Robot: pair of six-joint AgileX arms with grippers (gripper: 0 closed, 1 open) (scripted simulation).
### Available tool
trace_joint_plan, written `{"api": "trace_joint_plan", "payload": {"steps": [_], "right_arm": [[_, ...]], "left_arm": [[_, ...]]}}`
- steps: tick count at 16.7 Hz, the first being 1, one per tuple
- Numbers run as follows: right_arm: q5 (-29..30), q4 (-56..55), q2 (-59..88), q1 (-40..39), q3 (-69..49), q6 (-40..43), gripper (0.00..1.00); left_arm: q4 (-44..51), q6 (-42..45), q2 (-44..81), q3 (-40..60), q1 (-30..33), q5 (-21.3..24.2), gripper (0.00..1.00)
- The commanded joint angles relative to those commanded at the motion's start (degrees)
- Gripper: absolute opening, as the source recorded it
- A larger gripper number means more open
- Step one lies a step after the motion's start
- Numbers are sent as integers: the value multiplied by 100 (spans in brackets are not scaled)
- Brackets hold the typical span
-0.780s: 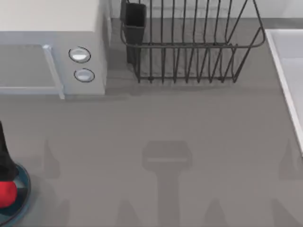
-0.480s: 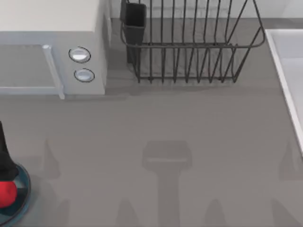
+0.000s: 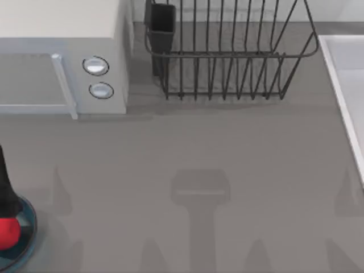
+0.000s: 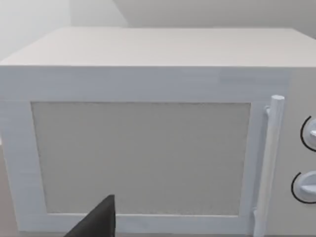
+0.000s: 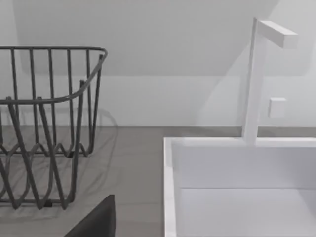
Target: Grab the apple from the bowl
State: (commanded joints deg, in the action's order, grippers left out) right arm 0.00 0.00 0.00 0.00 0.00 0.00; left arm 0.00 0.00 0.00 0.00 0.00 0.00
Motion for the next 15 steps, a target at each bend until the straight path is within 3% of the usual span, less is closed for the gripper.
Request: {"api": "trace_joint_plan", "payload": {"steps": [11, 15], "right_arm": [[0, 0, 0, 0, 0, 0, 100], [0, 0, 0, 0, 0, 0, 100]], "left_arm": [[8, 0, 8, 8, 0, 0, 100], [617, -1, 631, 521, 11, 0, 100]]}}
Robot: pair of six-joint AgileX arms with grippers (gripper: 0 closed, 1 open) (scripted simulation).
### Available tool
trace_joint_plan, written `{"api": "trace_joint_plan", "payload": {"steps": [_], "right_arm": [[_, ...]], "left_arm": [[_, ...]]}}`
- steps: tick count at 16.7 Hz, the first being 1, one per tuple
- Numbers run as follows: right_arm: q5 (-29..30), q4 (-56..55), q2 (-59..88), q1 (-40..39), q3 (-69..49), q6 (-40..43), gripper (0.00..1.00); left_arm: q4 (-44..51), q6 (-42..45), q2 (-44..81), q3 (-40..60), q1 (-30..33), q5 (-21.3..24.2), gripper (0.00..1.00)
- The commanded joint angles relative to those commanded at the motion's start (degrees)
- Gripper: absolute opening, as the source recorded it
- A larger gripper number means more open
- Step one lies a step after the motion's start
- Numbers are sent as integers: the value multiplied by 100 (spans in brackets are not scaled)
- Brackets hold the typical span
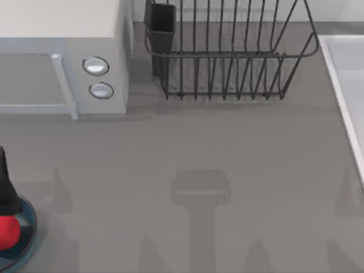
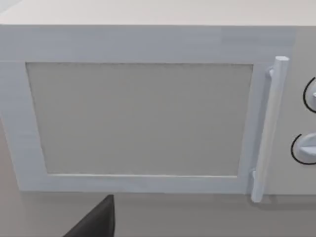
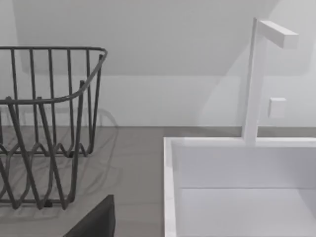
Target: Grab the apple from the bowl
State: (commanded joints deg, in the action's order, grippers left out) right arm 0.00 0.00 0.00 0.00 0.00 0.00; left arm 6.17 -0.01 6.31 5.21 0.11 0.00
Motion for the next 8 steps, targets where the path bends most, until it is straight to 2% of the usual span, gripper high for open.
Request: {"api": "trace_joint_plan", "payload": {"steps": [3, 8], "right_arm": [[0, 0, 0, 0, 0, 0, 100], [0, 0, 0, 0, 0, 0, 100]], "left_arm": [[978, -2, 1110, 770, 16, 0, 100], [2970, -6, 3688, 2316, 49, 1, 100]]}}
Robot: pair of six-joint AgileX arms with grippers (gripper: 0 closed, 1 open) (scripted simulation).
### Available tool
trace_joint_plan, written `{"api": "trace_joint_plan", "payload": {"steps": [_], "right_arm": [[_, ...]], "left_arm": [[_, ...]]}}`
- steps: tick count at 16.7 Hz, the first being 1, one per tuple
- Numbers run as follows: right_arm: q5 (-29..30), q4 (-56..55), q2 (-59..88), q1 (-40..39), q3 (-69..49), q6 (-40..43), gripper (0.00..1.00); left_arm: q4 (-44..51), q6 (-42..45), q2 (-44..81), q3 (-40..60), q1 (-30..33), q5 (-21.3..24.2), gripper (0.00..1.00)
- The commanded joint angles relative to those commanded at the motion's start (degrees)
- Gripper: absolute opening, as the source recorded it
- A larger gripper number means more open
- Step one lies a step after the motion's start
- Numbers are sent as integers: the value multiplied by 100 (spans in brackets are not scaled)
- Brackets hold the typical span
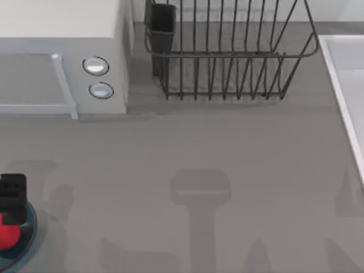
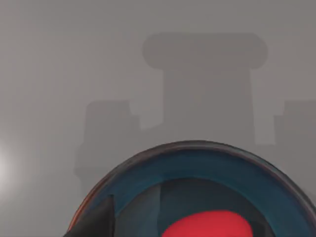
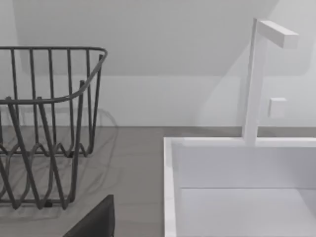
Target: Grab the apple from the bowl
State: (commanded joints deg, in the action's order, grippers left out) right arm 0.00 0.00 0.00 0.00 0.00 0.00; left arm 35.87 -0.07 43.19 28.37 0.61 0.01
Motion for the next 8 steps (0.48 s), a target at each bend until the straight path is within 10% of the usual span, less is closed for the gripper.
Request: {"api": "trace_joint_plan", "payload": {"steps": [8], "right_arm": [[0, 0, 0, 0, 0, 0, 100]], "left_arm": [[2433, -5, 3096, 1913, 41, 1, 100]]}}
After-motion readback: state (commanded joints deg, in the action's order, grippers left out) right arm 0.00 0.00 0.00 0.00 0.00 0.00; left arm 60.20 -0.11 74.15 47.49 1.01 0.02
